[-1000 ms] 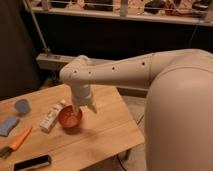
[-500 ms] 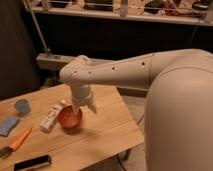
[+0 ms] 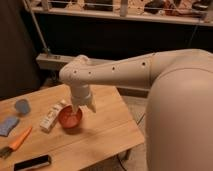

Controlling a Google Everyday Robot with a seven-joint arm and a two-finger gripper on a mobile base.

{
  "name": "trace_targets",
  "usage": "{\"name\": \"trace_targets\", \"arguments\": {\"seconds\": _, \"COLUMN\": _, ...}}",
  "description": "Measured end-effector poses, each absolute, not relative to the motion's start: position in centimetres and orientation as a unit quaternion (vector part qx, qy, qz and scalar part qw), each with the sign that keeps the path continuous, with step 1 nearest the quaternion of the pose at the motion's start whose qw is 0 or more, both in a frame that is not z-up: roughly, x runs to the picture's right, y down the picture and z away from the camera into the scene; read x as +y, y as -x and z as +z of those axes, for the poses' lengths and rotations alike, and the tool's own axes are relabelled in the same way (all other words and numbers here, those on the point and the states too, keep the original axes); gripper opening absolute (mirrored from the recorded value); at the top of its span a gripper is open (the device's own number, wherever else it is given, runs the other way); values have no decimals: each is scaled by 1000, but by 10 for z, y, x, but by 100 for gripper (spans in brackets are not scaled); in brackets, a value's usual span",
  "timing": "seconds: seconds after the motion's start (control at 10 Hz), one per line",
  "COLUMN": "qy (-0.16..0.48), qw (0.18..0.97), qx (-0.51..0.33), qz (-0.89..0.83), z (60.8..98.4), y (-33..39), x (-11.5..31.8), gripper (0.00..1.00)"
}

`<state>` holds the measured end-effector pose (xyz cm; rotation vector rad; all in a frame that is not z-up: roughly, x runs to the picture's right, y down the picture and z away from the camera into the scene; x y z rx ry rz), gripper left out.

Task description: Push the eraser across the table

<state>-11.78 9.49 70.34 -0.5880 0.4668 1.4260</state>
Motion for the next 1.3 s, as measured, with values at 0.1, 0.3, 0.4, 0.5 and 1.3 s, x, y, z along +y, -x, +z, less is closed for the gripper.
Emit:
{"name": "trace_targets", "arguments": {"seconds": 0.1, "qy": 265, "qw": 698, "qx": 205, "qz": 633, "z": 704, "y": 124, "x": 95, "gripper": 65}}
{"name": "trace_targets", "arguments": {"seconds": 0.3, "qy": 271, "qw": 718, "qx": 190, "qz": 612, "z": 705, "y": 152, "x": 93, "gripper": 65}}
{"name": "trace_targets", "arguments": {"seconds": 0.4, "qy": 274, "qw": 727, "qx": 187, "qz": 601, "z": 706, "y": 165, "x": 93, "gripper": 65}}
{"name": "trace_targets", "arguments": {"seconds": 0.5, "qy": 277, "qw": 737, "qx": 183, "qz": 589, "z": 707, "y": 178, "x": 94, "gripper": 65}}
{"name": "trace_targets", "arguments": {"seconds": 1.3, "qy": 303, "qw": 822, "qx": 151, "qz": 457, "z": 722, "y": 308, "x": 116, "gripper": 65}}
